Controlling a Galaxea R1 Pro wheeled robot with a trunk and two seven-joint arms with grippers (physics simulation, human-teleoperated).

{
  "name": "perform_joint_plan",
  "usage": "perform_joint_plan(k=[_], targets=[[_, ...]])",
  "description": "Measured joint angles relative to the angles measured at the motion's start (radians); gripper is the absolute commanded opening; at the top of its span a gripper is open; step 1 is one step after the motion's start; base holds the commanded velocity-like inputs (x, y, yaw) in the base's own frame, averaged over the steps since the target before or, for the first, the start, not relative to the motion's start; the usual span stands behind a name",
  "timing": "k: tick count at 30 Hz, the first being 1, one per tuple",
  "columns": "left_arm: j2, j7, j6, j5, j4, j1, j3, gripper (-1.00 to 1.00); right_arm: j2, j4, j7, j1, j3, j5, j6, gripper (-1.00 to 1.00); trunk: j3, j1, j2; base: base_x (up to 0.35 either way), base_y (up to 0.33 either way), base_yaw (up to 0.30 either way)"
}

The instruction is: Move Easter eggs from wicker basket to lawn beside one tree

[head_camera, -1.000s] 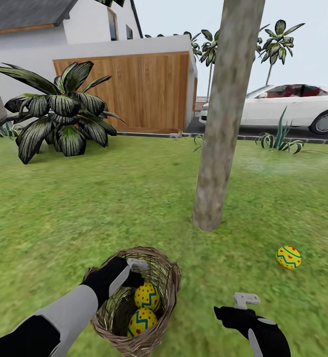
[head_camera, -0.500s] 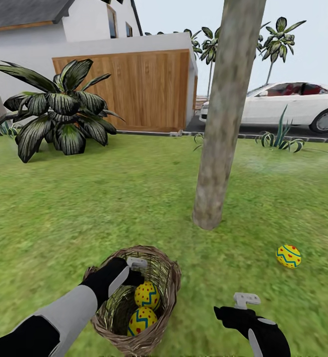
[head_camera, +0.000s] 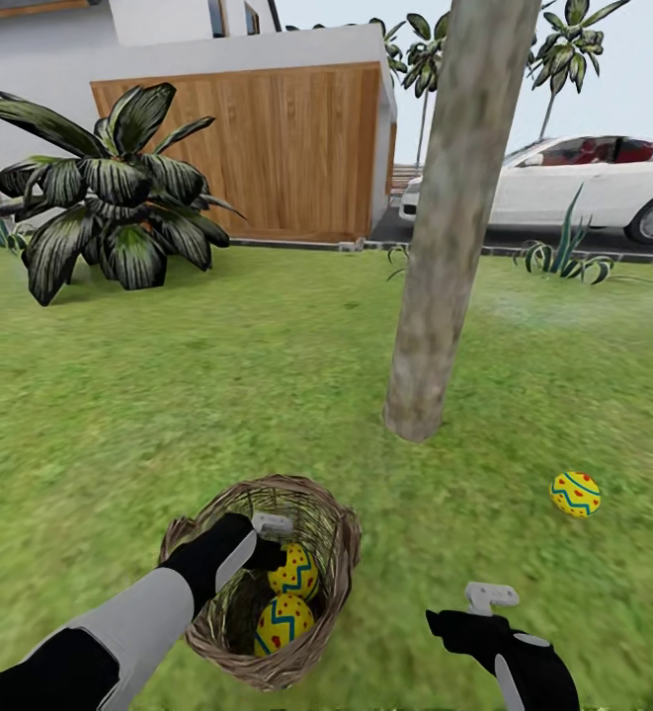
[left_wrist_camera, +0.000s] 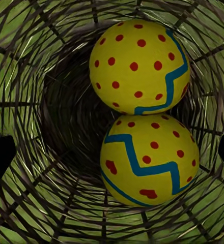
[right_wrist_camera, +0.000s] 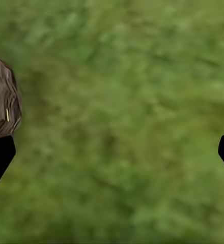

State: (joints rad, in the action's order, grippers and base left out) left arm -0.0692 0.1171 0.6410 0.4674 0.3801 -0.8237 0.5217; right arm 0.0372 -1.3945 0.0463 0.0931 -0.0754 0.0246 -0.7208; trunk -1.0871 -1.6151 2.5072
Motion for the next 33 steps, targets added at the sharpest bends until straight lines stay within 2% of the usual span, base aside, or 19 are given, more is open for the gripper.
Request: perform_joint_plan(k=[12,19,27,33], targets=[[-0.002,0.001,-0.004,0.001,-0.013,-0.001,0.001,1.00,0.000,-0.009,0.001,0.000,0.001,0.000,0.001,1.00,-0.046,-0.005,0.003,0.000,0.000,0.000],[-0.005,-0.004,-0.029,0.001,-0.013,-0.001,0.004,1.00,0.000,-0.015,0.001,0.000,0.000,0.001,0.001,1.00,-0.074,-0.009,0.004,0.000,0.000,0.000],[-0.012,-0.039,-0.087,-0.004,-0.012,-0.001,0.008,1.00,0.000,-0.016,0.001,0.000,0.000,0.000,0.000,1.00,-0.074,-0.008,0.005,0.000,0.000,0.000],[-0.014,-0.056,-0.096,-0.006,-0.012,-0.001,0.009,1.00,0.000,-0.016,0.001,0.000,0.000,-0.001,0.000,1.00,-0.097,-0.011,0.006,0.000,0.000,0.000]])
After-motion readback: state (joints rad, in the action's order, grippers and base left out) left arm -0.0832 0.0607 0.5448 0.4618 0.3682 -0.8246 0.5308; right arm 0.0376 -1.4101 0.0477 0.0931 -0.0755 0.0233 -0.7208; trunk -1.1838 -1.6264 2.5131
